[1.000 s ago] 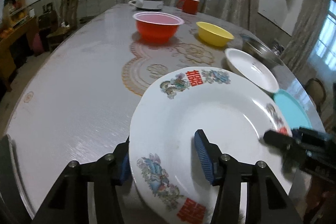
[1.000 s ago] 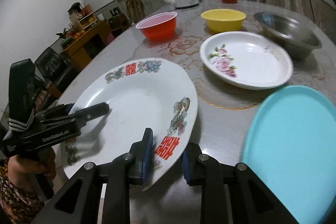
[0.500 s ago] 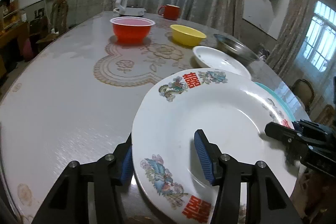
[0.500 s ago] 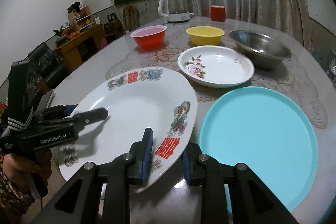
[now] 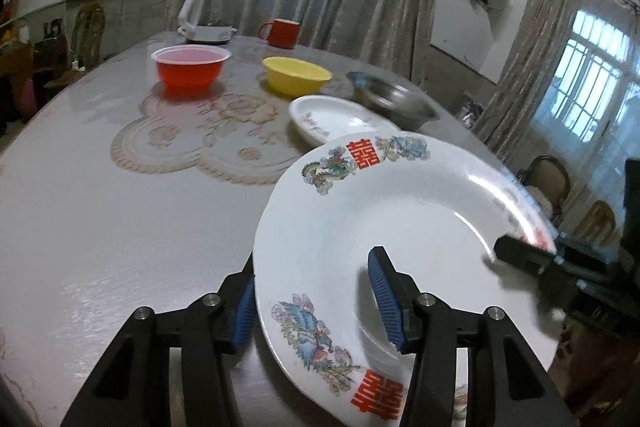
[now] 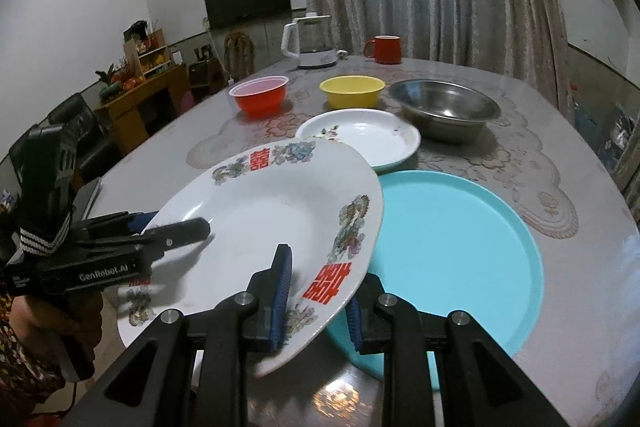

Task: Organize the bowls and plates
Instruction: 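Lift the large white plate with both grippers and carry it over the teal plate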

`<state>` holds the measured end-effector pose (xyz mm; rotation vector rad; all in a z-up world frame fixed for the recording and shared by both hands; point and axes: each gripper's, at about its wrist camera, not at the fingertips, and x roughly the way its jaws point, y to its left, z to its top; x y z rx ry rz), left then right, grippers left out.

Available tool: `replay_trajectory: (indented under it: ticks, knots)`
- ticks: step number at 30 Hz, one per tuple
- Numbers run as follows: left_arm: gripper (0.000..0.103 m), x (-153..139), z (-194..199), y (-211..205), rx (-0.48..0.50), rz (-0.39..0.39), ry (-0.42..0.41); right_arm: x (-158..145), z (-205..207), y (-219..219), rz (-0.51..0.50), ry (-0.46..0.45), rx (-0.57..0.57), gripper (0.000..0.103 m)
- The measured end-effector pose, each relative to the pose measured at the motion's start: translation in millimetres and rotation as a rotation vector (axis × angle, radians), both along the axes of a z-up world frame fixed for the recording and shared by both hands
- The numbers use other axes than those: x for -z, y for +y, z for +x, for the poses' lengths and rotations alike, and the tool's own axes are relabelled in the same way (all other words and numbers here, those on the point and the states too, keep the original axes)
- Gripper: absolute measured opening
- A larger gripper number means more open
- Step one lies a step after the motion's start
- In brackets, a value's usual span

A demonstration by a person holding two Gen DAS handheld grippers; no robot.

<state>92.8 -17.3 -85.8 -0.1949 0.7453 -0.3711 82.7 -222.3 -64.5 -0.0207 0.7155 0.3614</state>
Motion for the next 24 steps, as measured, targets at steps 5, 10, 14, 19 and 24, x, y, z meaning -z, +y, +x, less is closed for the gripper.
replay_trajectory:
  ticks: [5,10,14,19,24]
  knots:
    - [0.052,-13,0,-30,0.053,0.015,-0.024,-5,-3,-31,0.051,0.010,0.039,0.024]
    - [0.052,-17,6,-60,0.102,0.010,-0.024,-8,-4,-58,0.058,0.005,0.080,0.024]
    - [0.052,-14,16,-90,0.133,0.014,-0.009,-6,-2,-84,0.053,-0.009,0.113,0.024]
    - [0.052,-8,24,-115,0.163,0.023,0.007,-1,12,-116,0.073,0.025,0.150,0.023]
    - [0.052,-4,34,-125,0.167,0.040,0.029,6,22,-131,0.076,0.033,0.168,0.023]
